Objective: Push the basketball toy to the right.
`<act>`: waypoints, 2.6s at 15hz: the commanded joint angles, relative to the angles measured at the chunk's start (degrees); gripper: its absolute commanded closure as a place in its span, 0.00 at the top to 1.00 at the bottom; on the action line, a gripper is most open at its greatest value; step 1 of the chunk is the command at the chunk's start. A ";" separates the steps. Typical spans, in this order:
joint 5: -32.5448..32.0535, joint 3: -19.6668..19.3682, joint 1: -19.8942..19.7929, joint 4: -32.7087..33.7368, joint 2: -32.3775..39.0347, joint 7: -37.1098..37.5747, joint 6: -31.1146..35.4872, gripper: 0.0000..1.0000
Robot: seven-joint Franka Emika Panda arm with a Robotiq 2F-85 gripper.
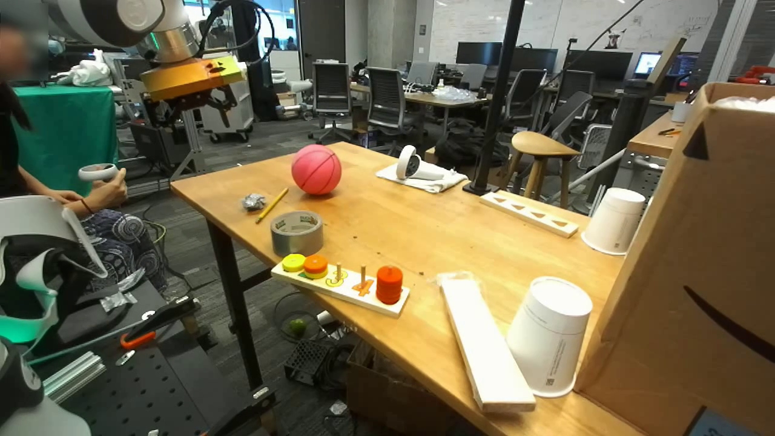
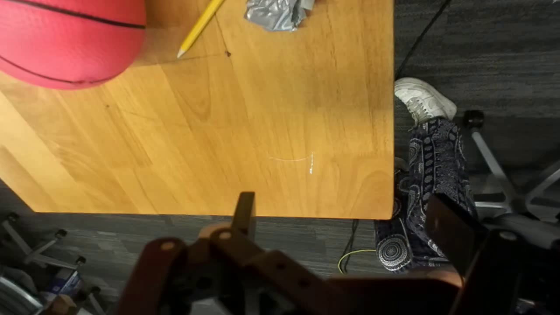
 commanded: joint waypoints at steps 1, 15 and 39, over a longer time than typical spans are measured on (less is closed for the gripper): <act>0.71 -1.65 1.32 6.00 5.97 -5.41 1.29 1.00; 3.28 -1.69 -1.58 30.27 25.98 -17.87 -2.71 1.00; -35.86 7.11 -38.82 27.15 20.55 -15.68 -11.41 1.00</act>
